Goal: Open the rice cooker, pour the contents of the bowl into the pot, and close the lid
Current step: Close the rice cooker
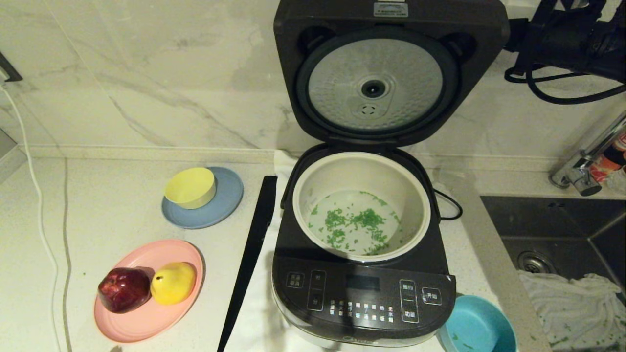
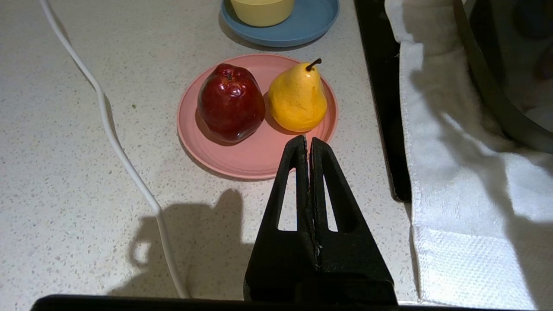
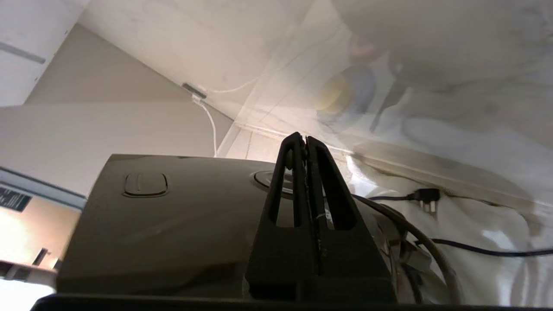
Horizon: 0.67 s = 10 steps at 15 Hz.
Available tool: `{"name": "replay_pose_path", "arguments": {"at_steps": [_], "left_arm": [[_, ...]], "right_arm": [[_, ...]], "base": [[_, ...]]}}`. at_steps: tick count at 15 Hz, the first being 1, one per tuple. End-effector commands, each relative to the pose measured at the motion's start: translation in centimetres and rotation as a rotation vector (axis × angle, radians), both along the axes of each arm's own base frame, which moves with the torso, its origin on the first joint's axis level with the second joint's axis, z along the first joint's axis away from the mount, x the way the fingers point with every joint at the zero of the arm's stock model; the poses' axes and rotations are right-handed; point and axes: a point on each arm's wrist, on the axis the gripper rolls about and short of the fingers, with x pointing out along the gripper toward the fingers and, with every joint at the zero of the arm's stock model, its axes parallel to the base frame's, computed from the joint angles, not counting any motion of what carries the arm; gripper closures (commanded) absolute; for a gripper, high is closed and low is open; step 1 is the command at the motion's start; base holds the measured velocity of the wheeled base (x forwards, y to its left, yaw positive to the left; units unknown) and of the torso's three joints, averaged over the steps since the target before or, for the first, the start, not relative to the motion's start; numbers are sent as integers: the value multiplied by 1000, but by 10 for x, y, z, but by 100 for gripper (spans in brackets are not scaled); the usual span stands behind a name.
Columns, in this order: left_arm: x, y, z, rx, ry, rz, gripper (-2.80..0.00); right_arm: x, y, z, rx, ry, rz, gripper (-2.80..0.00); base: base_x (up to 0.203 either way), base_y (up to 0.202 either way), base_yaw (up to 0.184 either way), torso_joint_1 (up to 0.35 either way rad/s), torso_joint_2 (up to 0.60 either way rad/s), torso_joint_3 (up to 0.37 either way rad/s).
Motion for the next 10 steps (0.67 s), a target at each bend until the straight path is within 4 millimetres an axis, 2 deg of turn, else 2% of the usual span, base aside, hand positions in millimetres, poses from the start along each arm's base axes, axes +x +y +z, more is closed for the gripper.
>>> {"name": "replay_pose_path", "arguments": {"at_steps": [1, 7, 10], "left_arm": [[0, 0, 0, 1, 0, -1, 0], [0, 0, 0, 1, 0, 1, 0], [0, 0, 0, 1, 0, 1, 0]], "right_arm": [[11, 13, -10, 2, 14, 38, 0], [11, 21, -8, 3, -9, 55, 0], [3, 22, -4, 1, -9, 68, 0]], "base": [[0, 0, 0, 0, 0, 0], [0, 0, 0, 0, 0, 0], [0, 0, 0, 0, 0, 0]]}}
